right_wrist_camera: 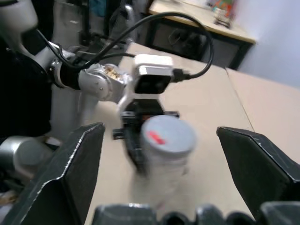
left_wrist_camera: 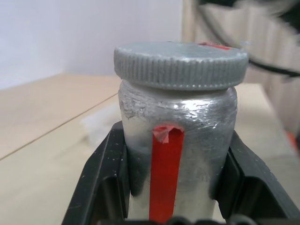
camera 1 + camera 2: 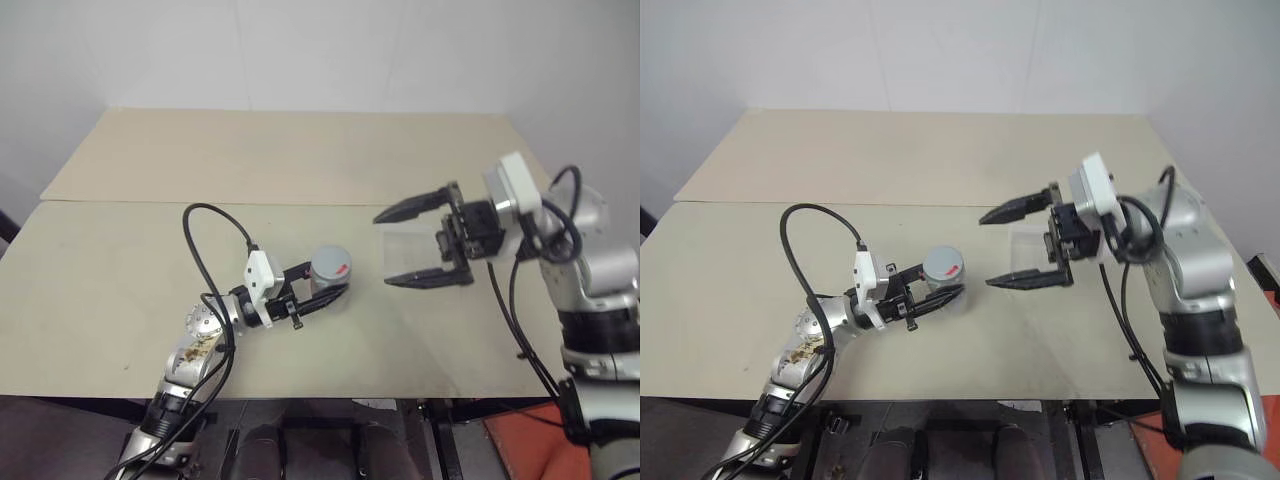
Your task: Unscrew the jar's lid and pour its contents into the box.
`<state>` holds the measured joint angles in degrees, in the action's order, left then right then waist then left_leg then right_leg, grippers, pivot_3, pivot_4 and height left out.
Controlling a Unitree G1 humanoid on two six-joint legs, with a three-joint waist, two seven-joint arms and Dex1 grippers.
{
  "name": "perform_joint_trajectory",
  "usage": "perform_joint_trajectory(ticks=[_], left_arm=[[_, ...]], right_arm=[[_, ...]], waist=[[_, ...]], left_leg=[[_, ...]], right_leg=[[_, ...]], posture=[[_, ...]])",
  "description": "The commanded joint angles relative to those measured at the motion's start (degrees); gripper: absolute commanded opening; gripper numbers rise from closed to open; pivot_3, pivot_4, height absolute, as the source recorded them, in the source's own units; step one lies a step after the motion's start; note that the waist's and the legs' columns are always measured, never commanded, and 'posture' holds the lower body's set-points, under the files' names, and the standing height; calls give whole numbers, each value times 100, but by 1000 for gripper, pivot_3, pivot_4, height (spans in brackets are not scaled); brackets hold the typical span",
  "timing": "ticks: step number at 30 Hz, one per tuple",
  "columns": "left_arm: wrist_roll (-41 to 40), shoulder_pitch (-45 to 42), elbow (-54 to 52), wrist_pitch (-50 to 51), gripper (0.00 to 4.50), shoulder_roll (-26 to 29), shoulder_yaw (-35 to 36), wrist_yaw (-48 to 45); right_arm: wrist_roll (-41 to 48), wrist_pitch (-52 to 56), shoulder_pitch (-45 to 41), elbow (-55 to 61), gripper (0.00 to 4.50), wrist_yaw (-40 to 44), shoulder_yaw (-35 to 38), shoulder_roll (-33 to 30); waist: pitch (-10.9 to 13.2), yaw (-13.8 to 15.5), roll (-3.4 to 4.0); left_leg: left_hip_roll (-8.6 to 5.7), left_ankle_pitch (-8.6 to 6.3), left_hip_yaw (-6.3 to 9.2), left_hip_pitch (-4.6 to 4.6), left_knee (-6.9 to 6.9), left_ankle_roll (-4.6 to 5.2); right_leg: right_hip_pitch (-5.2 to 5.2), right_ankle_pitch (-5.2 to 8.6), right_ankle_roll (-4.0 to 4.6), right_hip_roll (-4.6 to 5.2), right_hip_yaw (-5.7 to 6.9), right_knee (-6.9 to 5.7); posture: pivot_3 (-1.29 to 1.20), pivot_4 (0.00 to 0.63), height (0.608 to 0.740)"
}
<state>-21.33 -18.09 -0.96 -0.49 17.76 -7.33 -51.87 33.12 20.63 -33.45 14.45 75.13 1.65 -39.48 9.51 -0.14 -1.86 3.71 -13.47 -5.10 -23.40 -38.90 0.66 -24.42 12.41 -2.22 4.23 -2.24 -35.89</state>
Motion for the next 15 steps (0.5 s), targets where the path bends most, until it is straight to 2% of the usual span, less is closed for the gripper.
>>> perform_joint_trajectory(ticks=[1,6,8,10,15], left_arm=[[208,-270,111,-367,1929,-168,121,275],[492,-490,405,-664,1929,-484,211,793],[526,-541,461,-715,1929,-560,218,880],[563,-584,522,-742,1929,-605,209,927],[686,-669,692,-850,1929,-662,213,1064]], right_arm=[[-104,560,305,1346,4445,-1926,157,548],[-1213,1499,796,2561,4445,-4656,-621,1851],[-1564,1666,908,2695,4445,-5314,-875,2267],[-2005,1660,984,2720,4445,-5577,-1238,2305],[-2388,1667,883,2589,4445,-6070,-1499,2600]], waist=[[0,-40,0],[0,-52,0],[0,-52,0],[0,-51,0],[0,-52,0]], left_leg=[[0,0,1,0,0,0],[-1,3,3,-3,-3,-5],[-2,3,3,-8,-4,-5],[-3,4,3,-11,-4,-5],[-6,4,4,-13,-4,-4]], right_leg=[[-1,0,0,-1,0,-2],[-4,0,0,-1,-1,-8],[-7,0,0,0,-1,-8],[-8,-1,0,1,0,-5],[-7,-1,-1,3,2,0]], posture=[[0,150,740],[0,150,740],[0,150,740],[0,150,740],[0,150,740]])
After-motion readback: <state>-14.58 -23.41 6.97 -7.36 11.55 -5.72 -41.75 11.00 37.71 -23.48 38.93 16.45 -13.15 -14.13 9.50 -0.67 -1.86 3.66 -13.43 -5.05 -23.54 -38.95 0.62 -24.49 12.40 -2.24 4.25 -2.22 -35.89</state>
